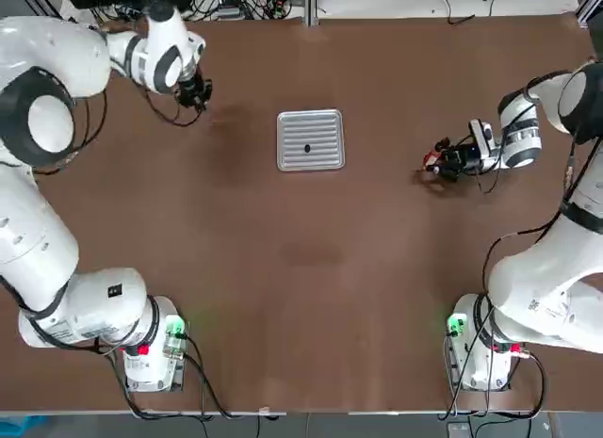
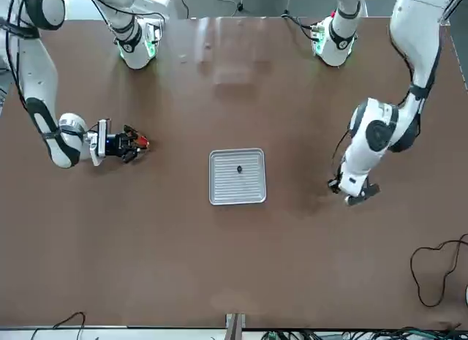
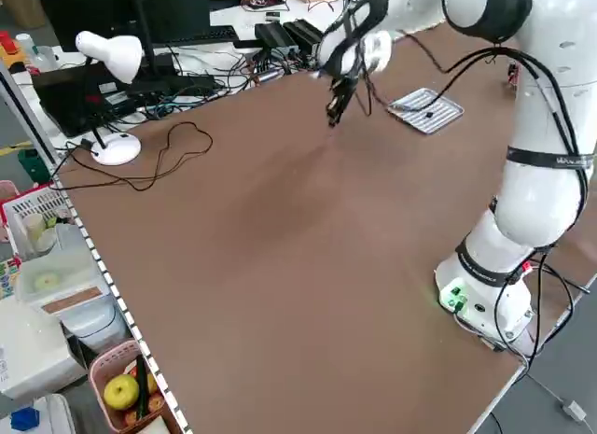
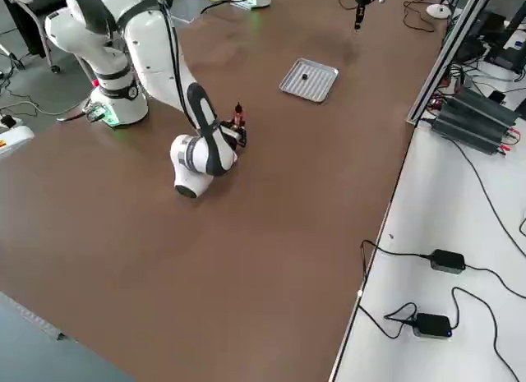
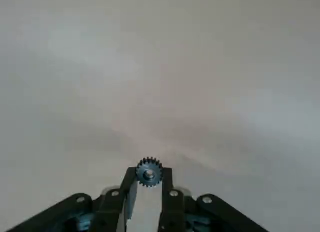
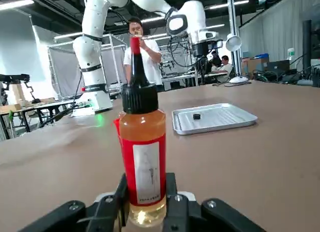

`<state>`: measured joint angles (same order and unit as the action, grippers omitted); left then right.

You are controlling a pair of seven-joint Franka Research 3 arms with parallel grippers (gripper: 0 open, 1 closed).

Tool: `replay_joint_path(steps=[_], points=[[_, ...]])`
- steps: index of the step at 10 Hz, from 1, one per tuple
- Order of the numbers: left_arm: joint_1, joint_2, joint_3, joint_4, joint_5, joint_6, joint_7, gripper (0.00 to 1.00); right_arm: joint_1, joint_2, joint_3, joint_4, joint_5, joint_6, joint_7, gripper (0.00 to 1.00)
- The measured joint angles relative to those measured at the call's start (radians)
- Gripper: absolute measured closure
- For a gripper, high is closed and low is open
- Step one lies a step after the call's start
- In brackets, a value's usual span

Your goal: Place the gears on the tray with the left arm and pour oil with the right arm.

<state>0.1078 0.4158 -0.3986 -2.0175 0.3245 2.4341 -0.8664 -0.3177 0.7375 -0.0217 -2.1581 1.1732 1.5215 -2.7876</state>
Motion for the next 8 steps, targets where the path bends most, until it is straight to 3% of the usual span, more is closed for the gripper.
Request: replay_joint_path(steps=[4, 8], points=[[-0.317, 0.165, -0.002, 0.222, 0.000, -0.062, -0.389, 0.76, 0.121, -0.006, -0.001, -0.014, 0.123, 0.004, 0.019, 0.69], [-0.530, 0.327, 0.004, 0.449, 0.000, -0.082, -0.588, 0.76, 0.173, -0.031, -0.003, -0.031, 0.186, 0.039, 0.039, 0.69]])
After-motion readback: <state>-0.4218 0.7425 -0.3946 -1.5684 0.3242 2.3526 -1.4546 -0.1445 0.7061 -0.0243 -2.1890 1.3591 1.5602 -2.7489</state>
